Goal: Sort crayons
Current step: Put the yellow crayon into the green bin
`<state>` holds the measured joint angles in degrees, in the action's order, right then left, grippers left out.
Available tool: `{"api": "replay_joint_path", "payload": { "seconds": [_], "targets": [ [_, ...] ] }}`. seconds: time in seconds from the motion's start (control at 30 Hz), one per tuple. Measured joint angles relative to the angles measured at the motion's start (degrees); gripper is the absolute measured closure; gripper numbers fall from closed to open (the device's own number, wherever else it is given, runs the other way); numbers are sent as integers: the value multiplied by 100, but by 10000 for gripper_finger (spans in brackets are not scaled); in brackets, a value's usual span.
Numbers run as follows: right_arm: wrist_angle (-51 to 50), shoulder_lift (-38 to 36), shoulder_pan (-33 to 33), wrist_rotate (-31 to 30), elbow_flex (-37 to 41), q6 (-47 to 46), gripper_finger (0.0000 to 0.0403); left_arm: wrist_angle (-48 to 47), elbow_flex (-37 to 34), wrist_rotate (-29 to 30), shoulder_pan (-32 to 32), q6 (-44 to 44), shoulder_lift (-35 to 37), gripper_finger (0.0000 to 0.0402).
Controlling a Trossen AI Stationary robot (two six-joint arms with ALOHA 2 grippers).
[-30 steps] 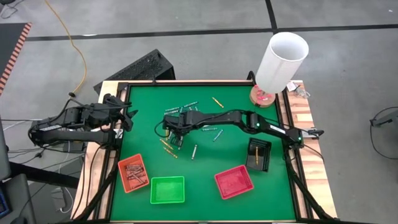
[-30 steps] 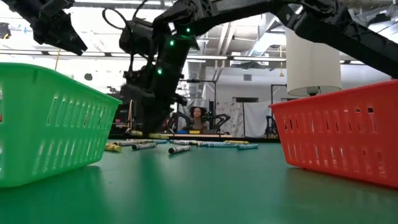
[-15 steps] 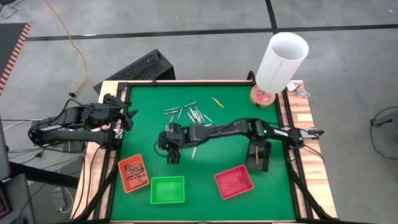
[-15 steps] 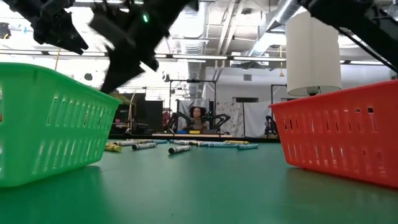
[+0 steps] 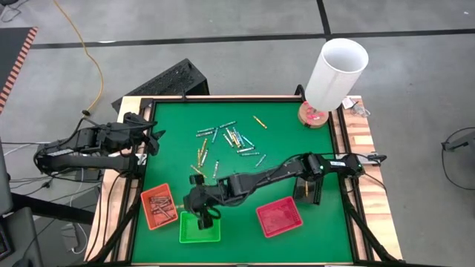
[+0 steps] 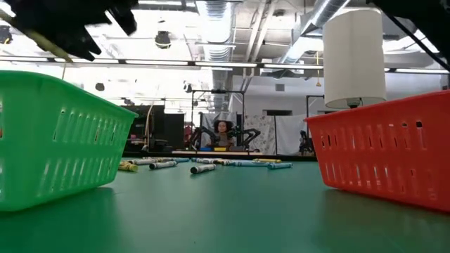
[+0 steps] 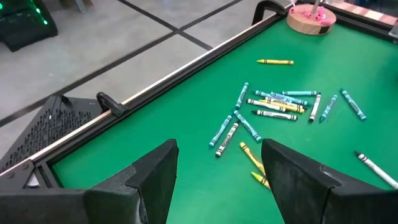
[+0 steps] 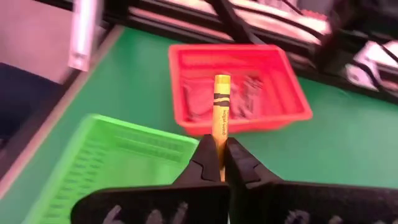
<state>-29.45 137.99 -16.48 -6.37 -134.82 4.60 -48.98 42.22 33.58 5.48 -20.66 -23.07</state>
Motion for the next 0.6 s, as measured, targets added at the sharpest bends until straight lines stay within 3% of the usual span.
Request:
{"api": "replay_joint_path", "payload": {
  "seconds": [0.1, 0.27, 0.4, 0.6],
  "targets": [
    [173, 0, -123, 295, 0, -270, 403, -2, 0, 0, 2, -71, 0, 178],
    [175, 0, -224, 653, 0, -1565, 403, 0, 0, 0, -1, -280, -1, 178],
    [78, 2, -264, 652, 0, -2516, 403, -2, 0, -2, 2, -312, 0, 178],
    [-232, 12, -304, 378, 134, -2738, 403, -2, 0, 0, 2, -362, 0, 178]
  ]
}}
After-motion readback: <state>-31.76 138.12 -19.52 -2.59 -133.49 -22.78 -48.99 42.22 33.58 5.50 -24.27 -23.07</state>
